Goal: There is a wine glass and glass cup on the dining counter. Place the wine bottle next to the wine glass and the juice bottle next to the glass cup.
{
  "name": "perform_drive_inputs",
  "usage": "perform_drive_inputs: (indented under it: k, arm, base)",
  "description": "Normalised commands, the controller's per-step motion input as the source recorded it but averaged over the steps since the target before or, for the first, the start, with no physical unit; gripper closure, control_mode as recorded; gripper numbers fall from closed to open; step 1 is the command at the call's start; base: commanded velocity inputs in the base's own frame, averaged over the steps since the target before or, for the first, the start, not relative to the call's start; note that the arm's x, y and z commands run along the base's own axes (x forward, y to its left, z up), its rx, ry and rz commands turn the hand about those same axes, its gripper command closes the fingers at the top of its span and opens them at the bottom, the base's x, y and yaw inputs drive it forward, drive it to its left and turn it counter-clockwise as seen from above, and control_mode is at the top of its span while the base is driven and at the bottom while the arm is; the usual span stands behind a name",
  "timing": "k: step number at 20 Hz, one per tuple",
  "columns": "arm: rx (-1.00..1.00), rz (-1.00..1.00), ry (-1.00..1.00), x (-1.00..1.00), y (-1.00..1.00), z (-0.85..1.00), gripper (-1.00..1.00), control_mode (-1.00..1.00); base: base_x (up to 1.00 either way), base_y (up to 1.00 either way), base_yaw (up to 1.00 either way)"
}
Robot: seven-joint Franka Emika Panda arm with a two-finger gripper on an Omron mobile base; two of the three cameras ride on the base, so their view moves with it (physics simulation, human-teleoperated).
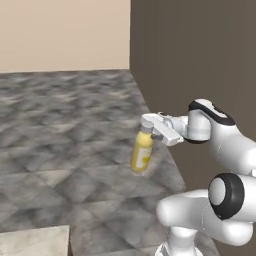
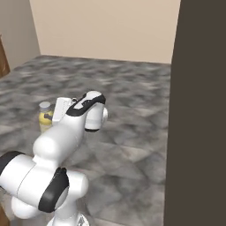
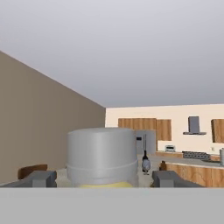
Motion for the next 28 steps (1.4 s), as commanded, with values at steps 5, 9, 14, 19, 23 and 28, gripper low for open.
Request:
perform_drive_inputs:
  k: [5,9,14,19,23,28]
  arm:
    - [0.0,0.0,0.0,0.0,0.0,0.0,1.0,1.0]
    - [0.0,0.0,0.0,0.0,0.0,0.0,1.0,1.0]
    - [0.0,0.0,0.0,0.0,0.0,0.0,1.0,1.0]
    - [0.0,0.0,0.0,0.0,0.0,0.0,1.0,1.0]
    - [0.0,0.0,0.0,0.0,0.0,0.0,1.0,1.0]
    - [0.0,0.0,0.0,0.0,0.0,0.0,1.0,1.0]
  base:
    - [0.77,-0.11,0.08]
    - [0.83,-0.04,0.09]
    - [0.75,0.0,0.32]
    - [0.56,-0.01,0.5]
    - [0.46,-0.02,0.55]
    - [0.43,-0.02,0.55]
